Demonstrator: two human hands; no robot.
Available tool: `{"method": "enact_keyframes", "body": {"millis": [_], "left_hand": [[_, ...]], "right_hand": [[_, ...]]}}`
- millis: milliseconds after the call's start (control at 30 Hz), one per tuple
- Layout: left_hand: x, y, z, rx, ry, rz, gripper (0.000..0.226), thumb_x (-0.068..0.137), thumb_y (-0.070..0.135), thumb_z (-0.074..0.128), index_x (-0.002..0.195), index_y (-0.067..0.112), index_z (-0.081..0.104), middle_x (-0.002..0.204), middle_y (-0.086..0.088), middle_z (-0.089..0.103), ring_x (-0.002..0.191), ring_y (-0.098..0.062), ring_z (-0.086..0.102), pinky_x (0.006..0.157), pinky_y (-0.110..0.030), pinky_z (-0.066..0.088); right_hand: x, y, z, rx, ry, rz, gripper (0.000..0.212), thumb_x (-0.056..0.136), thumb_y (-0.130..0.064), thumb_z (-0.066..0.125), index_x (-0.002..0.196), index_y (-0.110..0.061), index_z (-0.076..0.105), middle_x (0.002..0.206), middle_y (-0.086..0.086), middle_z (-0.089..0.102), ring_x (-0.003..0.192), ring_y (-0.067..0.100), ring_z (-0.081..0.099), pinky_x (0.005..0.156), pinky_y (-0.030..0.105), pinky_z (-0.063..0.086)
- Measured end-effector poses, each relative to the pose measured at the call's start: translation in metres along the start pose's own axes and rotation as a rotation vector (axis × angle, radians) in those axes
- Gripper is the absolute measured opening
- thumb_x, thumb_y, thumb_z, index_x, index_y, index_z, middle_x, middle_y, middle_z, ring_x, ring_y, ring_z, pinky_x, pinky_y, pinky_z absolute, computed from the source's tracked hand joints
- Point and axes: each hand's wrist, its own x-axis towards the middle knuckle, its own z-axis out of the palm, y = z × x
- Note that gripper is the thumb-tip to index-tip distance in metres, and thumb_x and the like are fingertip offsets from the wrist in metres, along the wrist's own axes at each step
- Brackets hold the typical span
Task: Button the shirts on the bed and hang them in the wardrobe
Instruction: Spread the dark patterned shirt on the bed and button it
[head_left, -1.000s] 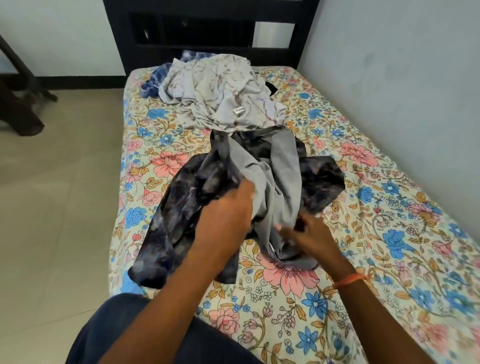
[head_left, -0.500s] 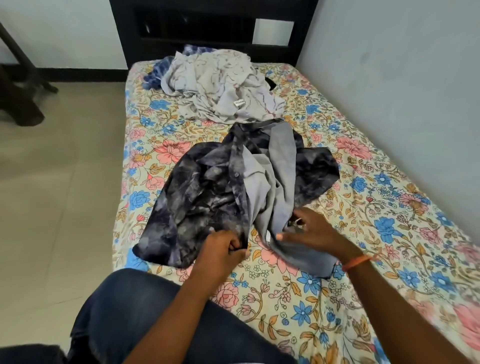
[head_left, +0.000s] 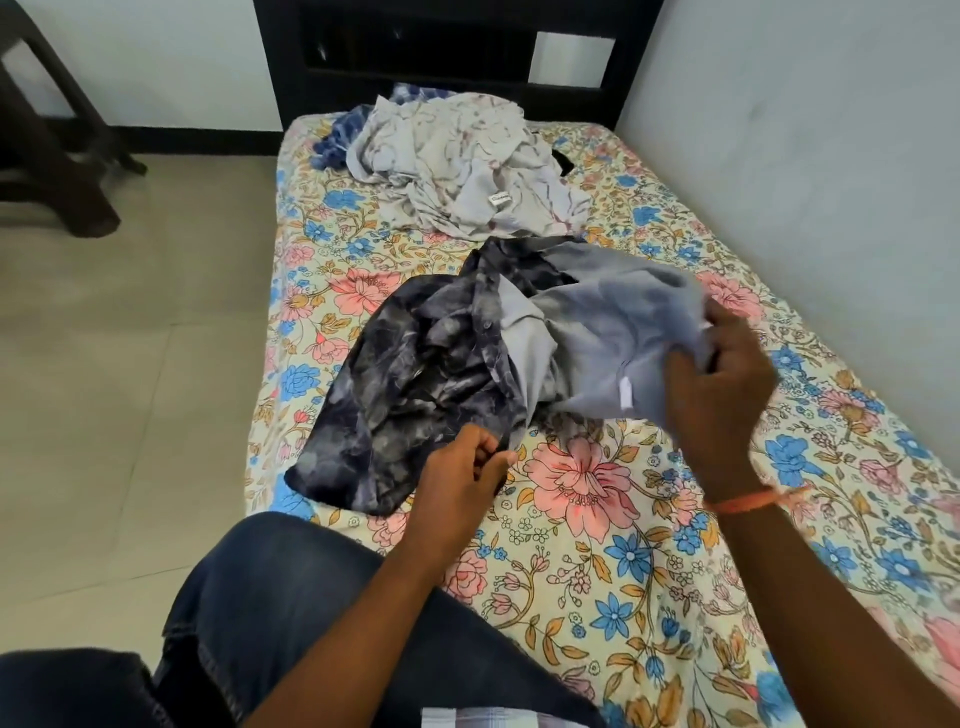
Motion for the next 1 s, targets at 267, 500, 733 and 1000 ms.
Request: {"method": "enact_keyframes", "body": {"millis": [267, 500, 733, 1000], "left_hand": [[-0.003, -0.005, 0.000, 0.077, 0.001, 0.053, 0.020, 0.097, 0.041, 0.054, 0.084, 0.027, 0.050, 0.064, 0.008, 0.050, 0.057, -0.005, 0.045, 0.054, -0.030, 0.041], [0.000, -0.012, 0.001, 0.228, -0.128, -0.010, 0.023, 0.094, 0.042, 0.058, 0.083, 0.024, 0.049, 0.066, 0.007, 0.054, 0.057, -0.008, 0.048, 0.055, -0.032, 0.043], [-0.004, -0.012, 0.005, 0.352, -0.254, -0.022, 0.026, 0.088, 0.043, 0.066, 0.083, 0.023, 0.051, 0.072, 0.004, 0.059, 0.066, -0.016, 0.057, 0.060, -0.035, 0.047], [-0.006, -0.014, -0.001, 0.003, -0.153, -0.157, 0.031, 0.069, 0.016, 0.088, 0.070, 0.014, 0.057, 0.057, 0.005, 0.058, 0.044, 0.005, 0.049, 0.050, -0.016, 0.046]], "right_hand": [[-0.088, 0.039, 0.021, -0.001, -0.949, 0.109, 0.024, 0.087, -0.026, 0.072, 0.111, -0.023, 0.069, 0.143, -0.002, 0.052, 0.121, 0.008, 0.055, 0.093, 0.023, 0.050], [-0.088, 0.070, -0.007, -0.246, -0.949, 0.283, 0.011, 0.081, -0.012, 0.075, 0.091, -0.017, 0.074, 0.079, -0.006, 0.070, 0.071, 0.008, 0.063, 0.072, 0.036, 0.055], [-0.074, 0.082, -0.005, -0.534, -0.742, -0.034, 0.025, 0.081, -0.036, 0.077, 0.097, -0.020, 0.067, 0.090, 0.001, 0.063, 0.084, 0.023, 0.056, 0.067, 0.031, 0.043], [-0.071, 0.084, 0.001, -0.586, -0.843, -0.009, 0.009, 0.085, -0.016, 0.072, 0.086, -0.010, 0.066, 0.086, 0.000, 0.050, 0.072, 0.020, 0.052, 0.059, 0.028, 0.037]]}}
